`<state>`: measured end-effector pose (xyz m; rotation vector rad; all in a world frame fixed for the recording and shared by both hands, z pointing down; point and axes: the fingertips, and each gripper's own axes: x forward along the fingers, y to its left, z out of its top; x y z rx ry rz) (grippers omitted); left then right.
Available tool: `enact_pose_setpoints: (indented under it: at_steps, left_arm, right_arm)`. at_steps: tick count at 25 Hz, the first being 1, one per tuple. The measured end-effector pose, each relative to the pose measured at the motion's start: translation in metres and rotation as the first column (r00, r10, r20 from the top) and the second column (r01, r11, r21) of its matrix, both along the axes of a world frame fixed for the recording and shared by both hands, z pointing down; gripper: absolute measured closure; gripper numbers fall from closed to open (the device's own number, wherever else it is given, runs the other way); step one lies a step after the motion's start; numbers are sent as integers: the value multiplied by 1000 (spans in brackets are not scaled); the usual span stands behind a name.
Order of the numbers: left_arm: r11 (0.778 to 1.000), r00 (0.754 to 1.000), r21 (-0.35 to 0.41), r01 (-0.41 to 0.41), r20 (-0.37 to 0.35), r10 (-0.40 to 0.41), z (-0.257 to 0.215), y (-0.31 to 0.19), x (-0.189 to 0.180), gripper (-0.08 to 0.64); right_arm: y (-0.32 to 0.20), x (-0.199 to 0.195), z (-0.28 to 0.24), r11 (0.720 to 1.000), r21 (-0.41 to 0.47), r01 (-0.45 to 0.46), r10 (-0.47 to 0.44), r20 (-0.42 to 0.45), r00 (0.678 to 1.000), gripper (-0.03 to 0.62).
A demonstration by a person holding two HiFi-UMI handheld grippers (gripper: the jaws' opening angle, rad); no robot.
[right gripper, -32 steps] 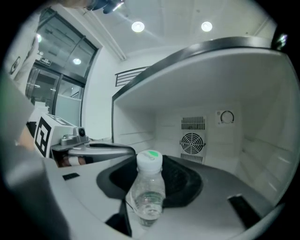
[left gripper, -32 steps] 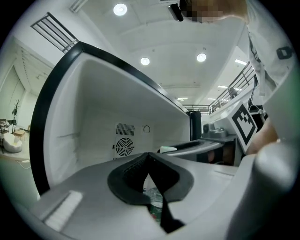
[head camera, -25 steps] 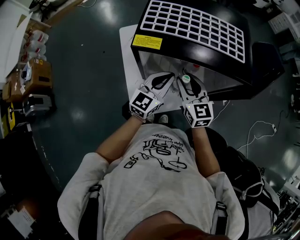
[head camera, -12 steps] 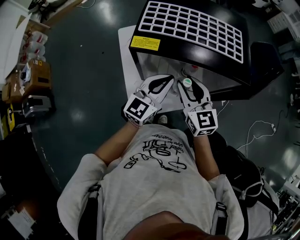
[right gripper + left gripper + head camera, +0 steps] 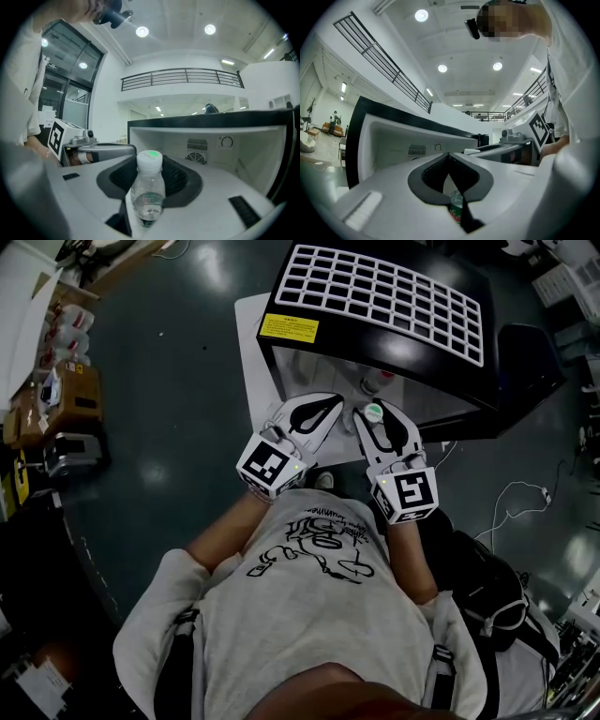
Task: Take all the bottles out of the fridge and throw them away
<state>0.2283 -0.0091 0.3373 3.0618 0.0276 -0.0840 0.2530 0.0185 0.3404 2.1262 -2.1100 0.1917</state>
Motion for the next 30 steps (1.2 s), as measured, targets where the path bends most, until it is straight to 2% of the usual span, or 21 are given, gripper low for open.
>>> enact_pose_setpoints:
  at_steps: [15, 18, 30]
  left_arm:
    - [1000, 999, -3, -30, -34, 30, -38, 22, -18, 554]
    - [999, 999, -26, -34, -25, 33, -45, 27, -21, 554]
    - [1000, 999, -6, -22, -44, 22, -56, 33, -26, 554]
  right_arm:
    - [20, -17, -46, 999, 19, 36, -36, -30, 999, 433]
    - [25, -20, -51, 999, 15, 40, -40, -28, 999, 433]
    - [35, -22, -62, 998, 21, 53, -52, -32, 998, 433]
